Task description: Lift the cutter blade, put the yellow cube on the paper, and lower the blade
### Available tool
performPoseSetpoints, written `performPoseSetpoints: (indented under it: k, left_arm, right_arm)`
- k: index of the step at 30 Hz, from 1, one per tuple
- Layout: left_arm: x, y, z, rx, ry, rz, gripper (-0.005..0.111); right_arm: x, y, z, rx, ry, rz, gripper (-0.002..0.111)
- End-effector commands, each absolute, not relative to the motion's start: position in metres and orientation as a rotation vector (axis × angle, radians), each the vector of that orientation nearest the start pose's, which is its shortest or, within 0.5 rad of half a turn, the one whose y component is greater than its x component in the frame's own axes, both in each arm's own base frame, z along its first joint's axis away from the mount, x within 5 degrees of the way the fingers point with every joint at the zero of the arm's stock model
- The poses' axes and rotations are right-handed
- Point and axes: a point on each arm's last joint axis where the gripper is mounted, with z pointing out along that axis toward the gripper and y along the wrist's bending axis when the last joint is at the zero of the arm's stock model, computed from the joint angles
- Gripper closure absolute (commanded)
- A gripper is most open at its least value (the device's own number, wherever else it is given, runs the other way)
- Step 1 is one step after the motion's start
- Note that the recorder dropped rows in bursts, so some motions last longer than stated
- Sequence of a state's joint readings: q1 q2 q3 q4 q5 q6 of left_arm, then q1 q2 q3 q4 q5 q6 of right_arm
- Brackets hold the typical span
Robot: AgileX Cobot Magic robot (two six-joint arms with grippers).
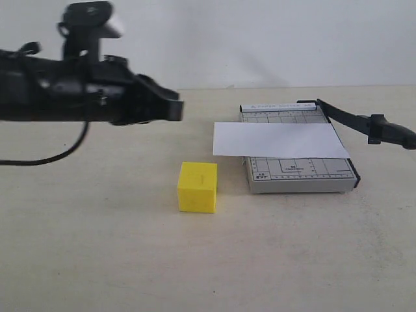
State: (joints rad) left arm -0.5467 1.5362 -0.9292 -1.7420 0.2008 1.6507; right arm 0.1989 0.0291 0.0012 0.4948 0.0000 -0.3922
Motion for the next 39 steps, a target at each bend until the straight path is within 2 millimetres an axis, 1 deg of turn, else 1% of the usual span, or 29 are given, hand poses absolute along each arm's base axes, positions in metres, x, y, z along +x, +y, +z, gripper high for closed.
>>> performPoseSetpoints:
  k: [1, 4, 8, 10, 12, 18, 24, 30, 35, 39]
  left_arm:
    - [0.301, -0.252, 0.256, 0.644, 1.994, -0.54, 0.102]
    - [0.31, -0.284, 0.239, 0.672, 2.009, -0.5, 0.102]
    - [0.311, -0.324, 0.209, 0.741, 2.034, -0.521, 0.102]
    - [0.317, -0.337, 0.2, 0.739, 2.033, -0.487, 0.102]
    - [0.328, -0.347, 0.189, 0.713, 2.041, -0.426, 0.102]
    - [0.348, -0.363, 0.162, 0.691, 2.051, -0.366, 0.102]
    - [0.367, -0.368, 0.151, 0.619, 2.043, -0.247, 0.102]
    - [0.374, -0.375, 0.14, 0.623, 2.038, -0.241, 0.102]
    - [0.372, -0.378, 0.126, 0.648, 2.058, -0.248, 0.102]
    - [0.372, -0.378, 0.119, 0.657, 2.068, -0.241, 0.102]
  right_arm:
    - [0.057, 0.011, 0.213, -0.074, 1.5, 0.235, 0.109]
    - [0.057, 0.012, 0.211, -0.083, 1.519, 0.241, 0.109]
    - [0.057, 0.013, 0.209, -0.088, 1.54, 0.253, 0.109]
    - [0.057, 0.013, 0.209, -0.079, 1.542, 0.263, 0.109]
    - [0.057, 0.013, 0.209, -0.079, 1.542, 0.263, 0.109]
    - [0.057, 0.014, 0.207, -0.085, 1.565, 0.275, 0.109]
    - [0.057, 0.014, 0.207, -0.082, 1.565, 0.278, 0.109]
    - [0.057, 0.014, 0.207, -0.08, 1.565, 0.281, 0.109]
    - [0.057, 0.014, 0.207, -0.08, 1.565, 0.281, 0.109]
    - [0.057, 0.014, 0.207, -0.081, 1.563, 0.279, 0.109]
